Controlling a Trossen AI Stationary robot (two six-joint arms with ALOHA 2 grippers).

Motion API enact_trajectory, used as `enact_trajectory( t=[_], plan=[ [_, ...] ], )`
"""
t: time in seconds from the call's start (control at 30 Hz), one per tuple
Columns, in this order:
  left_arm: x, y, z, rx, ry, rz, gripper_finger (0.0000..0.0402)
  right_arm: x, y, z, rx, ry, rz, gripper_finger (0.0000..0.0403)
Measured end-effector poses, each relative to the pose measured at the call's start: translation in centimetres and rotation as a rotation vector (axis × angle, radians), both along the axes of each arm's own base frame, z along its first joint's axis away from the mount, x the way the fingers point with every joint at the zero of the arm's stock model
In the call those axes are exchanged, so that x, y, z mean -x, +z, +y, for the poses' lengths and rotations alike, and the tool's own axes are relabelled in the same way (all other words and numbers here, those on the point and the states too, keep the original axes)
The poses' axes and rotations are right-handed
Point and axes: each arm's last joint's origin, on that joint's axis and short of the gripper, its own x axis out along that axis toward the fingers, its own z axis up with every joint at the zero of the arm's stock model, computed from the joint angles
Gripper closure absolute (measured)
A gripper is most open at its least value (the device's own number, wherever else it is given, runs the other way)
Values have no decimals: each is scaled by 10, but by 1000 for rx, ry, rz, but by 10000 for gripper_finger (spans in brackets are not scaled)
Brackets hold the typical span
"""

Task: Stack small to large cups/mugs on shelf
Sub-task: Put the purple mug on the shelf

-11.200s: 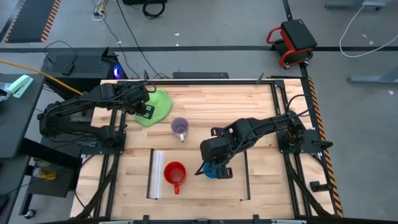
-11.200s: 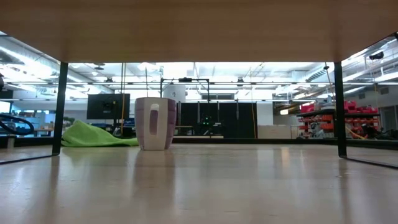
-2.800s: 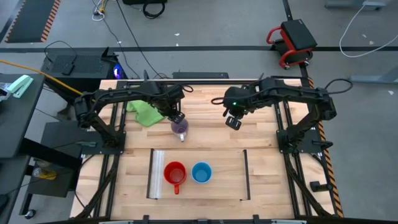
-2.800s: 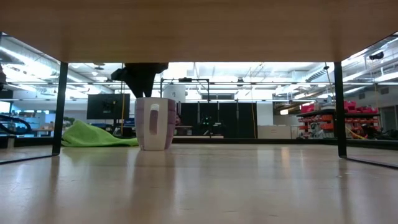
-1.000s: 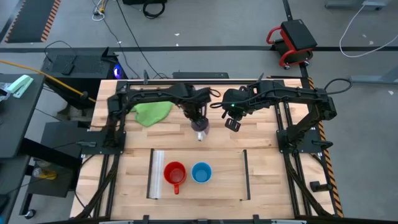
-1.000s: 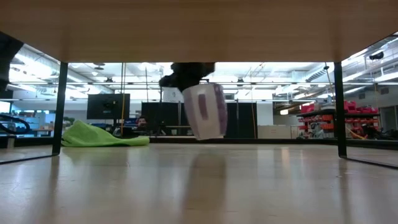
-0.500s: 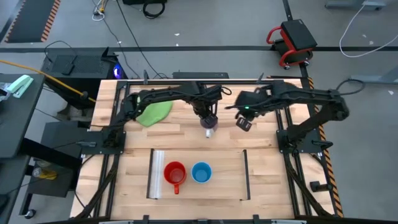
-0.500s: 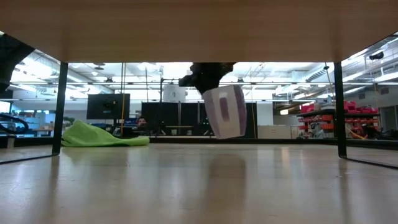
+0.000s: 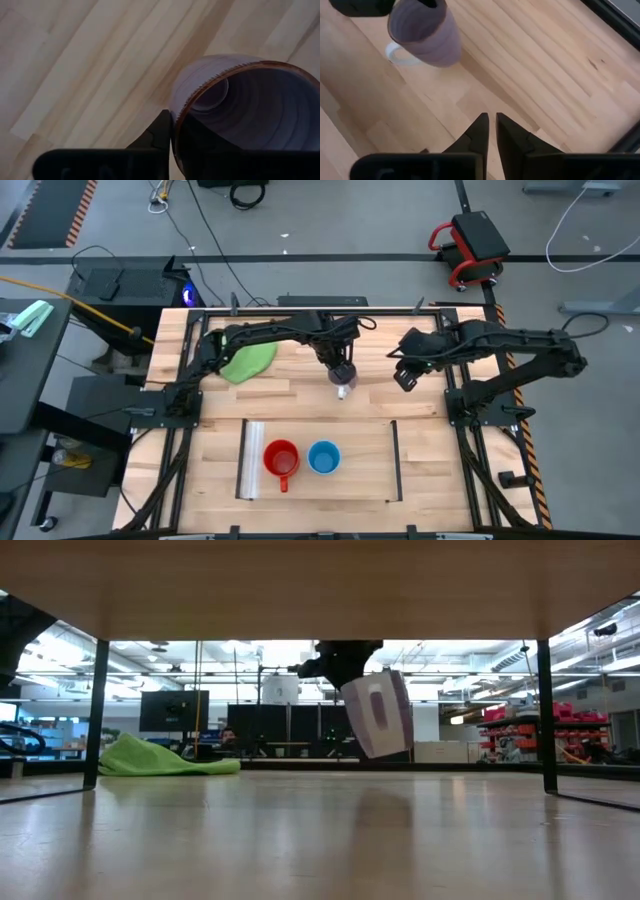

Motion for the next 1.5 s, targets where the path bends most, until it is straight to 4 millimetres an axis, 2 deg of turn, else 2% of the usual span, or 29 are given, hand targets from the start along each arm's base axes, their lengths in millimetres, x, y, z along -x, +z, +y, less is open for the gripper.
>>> enact_trajectory(
  t=[0.13, 0.27, 0.37, 0.5, 0.6, 0.9, 1.2, 1.5],
  plan=[
    [-2, -9, 0, 12, 10, 25, 361, -13, -4, 0, 16, 28, -10, 371],
    [-3, -16, -2, 19, 4, 51, 375, -22, -7, -1, 26, 52, -12, 372],
    [-5, -15, -1, 17, 2, 35, 379, -25, -10, -1, 29, 63, -1, 372],
    [-4, -16, -1, 32, 1, 37, 363, -30, -13, -1, 29, 71, 6, 372],
    [-7, -23, -1, 41, 0, 47, 357, -34, -15, -1, 30, 73, 13, 372],
    [-9, -28, -1, 53, -5, 43, 371, -36, -15, -1, 35, 83, 0, 372],
    [-11, -27, -5, 62, -14, 28, 318, -36, -15, -1, 36, 87, 2, 372],
    [-12, -27, -6, 61, -14, 23, 295, -36, -15, -1, 37, 88, 2, 372]
  ],
)
